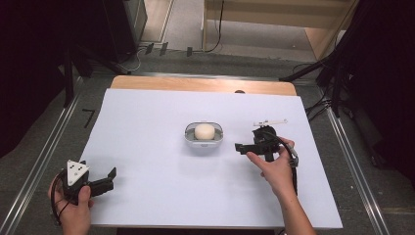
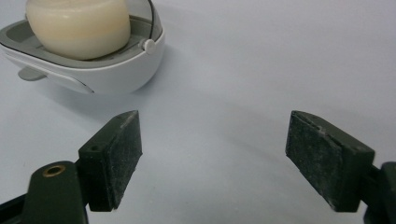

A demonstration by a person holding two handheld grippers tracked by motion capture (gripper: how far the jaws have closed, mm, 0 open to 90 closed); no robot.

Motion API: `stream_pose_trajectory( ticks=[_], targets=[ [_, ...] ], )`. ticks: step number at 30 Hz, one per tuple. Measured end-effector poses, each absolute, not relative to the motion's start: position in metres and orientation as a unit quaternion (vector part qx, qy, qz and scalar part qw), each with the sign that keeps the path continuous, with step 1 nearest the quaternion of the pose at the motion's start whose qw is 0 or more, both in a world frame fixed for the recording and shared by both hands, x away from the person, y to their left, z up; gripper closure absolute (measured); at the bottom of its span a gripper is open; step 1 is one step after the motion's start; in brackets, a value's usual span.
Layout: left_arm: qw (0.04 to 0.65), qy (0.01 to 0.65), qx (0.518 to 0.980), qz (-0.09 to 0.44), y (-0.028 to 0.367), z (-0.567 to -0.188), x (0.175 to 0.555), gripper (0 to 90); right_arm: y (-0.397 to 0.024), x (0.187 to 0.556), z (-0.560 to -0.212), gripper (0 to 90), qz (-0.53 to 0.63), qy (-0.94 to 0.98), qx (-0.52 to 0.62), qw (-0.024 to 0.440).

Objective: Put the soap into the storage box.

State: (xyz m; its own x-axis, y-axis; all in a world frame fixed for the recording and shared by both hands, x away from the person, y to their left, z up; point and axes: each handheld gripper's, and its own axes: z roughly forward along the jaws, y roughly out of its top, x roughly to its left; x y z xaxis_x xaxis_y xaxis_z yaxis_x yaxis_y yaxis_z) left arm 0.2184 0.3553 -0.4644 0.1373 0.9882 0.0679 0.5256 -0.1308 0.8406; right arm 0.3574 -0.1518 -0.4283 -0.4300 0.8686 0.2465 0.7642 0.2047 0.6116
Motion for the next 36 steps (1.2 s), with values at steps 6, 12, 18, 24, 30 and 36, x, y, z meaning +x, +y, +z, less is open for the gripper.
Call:
stream_pose_trajectory(
  ticks=[6,12,18,24,30,36],
  targets=[
    [0.342,0.563,0.672,0.338,0.355,-0.464,0.218,0.0,-0.162,0.354,-0.433,19.2,0.341,0.771,0.531,0.078],
    [0.342,0.564,0.671,0.338,0.355,-0.464,0.219,0.0,-0.176,0.351,-0.436,19.6,0.345,0.765,0.538,0.08],
    [0.34,0.564,0.673,0.338,0.355,-0.464,0.219,0.0,-0.188,0.346,-0.441,19.6,0.345,0.761,0.543,0.083],
    [0.34,0.564,0.673,0.338,0.355,-0.464,0.219,0.0,-0.197,0.343,-0.448,19.7,0.345,0.759,0.546,0.087],
    [0.343,0.564,0.671,0.338,0.355,-0.464,0.218,0.0,-0.202,0.338,-0.455,19.3,0.345,0.761,0.541,0.094],
    [0.344,0.563,0.671,0.338,0.356,-0.464,0.218,0.0,-0.21,0.331,-0.457,19.0,0.35,0.761,0.537,0.102]
  ],
)
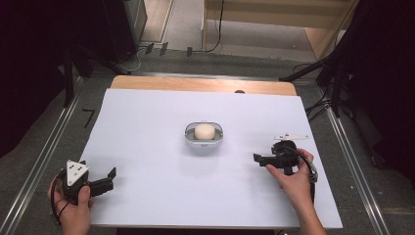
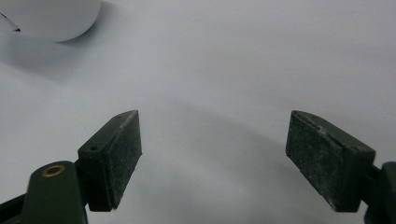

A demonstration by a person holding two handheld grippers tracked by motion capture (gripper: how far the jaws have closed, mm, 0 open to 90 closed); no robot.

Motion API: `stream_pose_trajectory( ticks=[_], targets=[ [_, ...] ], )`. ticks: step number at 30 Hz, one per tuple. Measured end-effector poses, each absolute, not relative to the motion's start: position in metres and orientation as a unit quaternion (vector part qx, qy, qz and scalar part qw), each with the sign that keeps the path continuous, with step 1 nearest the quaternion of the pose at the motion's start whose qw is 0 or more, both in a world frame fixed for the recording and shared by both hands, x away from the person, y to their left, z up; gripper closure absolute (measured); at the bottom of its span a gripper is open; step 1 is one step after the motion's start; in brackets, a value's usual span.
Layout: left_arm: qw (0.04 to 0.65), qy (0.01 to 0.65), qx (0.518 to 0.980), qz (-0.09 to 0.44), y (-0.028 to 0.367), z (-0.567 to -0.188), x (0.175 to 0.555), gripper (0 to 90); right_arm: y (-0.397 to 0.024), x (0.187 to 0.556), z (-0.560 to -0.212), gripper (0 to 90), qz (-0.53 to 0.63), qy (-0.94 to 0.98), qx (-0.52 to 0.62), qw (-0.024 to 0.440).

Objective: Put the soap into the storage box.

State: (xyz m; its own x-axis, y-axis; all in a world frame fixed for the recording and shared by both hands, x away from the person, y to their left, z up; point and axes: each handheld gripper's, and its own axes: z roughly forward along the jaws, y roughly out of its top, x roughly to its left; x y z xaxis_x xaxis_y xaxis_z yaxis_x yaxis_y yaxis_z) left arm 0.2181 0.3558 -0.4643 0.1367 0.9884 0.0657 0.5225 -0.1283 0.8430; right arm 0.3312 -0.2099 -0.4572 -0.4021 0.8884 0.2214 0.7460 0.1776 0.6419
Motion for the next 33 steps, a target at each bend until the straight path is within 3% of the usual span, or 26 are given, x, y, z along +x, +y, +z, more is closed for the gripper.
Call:
stream_pose_trajectory(
  ticks=[33],
  targets=[
    [0.343,0.565,0.67,0.339,0.356,-0.464,0.218,0.0,-0.256,0.299,-0.469,13.6,0.373,0.743,0.539,0.137]
  ],
)
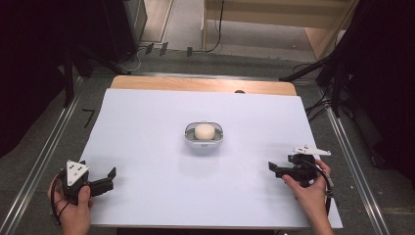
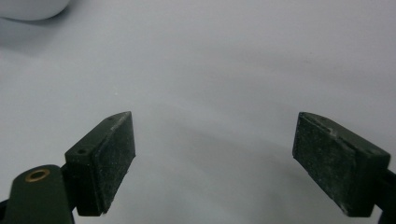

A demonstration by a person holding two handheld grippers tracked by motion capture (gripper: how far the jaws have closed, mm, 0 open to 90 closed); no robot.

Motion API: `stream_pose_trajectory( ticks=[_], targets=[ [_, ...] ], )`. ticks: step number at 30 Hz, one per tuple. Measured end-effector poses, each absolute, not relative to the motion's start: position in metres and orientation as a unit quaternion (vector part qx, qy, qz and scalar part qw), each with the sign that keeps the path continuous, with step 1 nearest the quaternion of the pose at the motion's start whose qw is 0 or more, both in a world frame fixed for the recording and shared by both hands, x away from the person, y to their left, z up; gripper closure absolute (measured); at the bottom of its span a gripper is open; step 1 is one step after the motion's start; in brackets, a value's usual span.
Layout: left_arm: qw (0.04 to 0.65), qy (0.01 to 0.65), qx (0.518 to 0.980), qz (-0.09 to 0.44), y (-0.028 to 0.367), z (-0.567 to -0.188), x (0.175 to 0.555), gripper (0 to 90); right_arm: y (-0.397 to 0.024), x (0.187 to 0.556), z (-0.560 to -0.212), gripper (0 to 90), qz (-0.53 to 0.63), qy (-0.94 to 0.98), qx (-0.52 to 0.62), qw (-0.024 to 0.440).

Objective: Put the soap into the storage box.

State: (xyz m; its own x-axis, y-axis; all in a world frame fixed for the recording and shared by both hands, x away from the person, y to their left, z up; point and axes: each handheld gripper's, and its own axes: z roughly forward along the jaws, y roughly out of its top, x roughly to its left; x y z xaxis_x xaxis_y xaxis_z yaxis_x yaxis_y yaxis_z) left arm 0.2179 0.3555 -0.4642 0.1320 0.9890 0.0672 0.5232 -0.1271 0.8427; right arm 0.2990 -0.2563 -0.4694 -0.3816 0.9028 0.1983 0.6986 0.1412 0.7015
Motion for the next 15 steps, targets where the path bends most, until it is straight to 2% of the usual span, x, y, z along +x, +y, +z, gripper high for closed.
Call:
stream_pose_trajectory(
  ticks=[15],
  targets=[
    [0.345,0.564,0.669,0.339,0.356,-0.464,0.218,0.0,-0.277,0.286,-0.477,13.6,0.377,0.733,0.548,0.142]
  ],
)
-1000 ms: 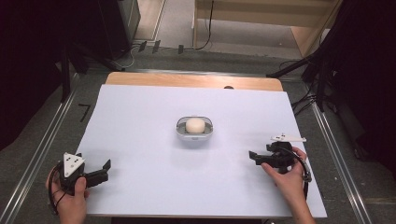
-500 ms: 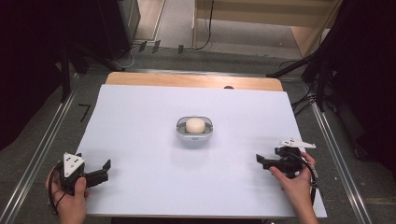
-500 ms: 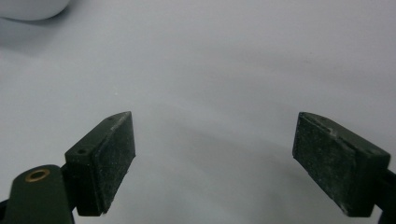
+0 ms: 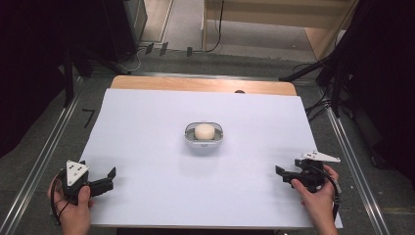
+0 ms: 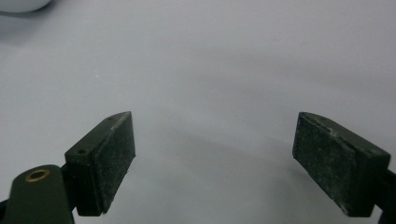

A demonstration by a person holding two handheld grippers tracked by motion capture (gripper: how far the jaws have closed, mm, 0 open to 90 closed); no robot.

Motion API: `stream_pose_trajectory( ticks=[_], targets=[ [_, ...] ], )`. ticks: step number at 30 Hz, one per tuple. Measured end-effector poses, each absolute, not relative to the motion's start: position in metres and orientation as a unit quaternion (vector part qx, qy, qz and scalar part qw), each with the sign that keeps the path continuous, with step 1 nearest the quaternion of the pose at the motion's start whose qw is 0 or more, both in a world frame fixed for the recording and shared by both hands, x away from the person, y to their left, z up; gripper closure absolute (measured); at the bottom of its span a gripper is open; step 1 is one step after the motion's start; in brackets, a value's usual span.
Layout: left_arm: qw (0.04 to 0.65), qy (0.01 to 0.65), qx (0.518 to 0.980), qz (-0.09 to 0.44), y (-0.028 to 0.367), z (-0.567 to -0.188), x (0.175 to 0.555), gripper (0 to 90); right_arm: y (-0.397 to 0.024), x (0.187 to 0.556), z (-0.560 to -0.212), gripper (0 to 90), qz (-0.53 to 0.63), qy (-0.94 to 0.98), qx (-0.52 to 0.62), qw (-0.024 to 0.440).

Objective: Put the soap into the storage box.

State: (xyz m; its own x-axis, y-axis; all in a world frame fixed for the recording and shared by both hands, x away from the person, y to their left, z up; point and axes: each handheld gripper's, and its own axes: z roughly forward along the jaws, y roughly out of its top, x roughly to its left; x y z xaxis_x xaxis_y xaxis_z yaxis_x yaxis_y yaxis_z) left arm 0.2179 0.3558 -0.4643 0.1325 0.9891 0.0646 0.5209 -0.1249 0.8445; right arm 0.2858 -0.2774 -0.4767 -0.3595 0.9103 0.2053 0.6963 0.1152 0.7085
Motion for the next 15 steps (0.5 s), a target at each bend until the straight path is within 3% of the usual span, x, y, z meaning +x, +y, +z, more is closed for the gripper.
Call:
stream_pose_trajectory(
  ticks=[15],
  targets=[
    [0.346,0.565,0.668,0.338,0.356,-0.464,0.218,0.0,-0.297,0.276,-0.482,13.7,0.384,0.725,0.554,0.142]
  ],
)
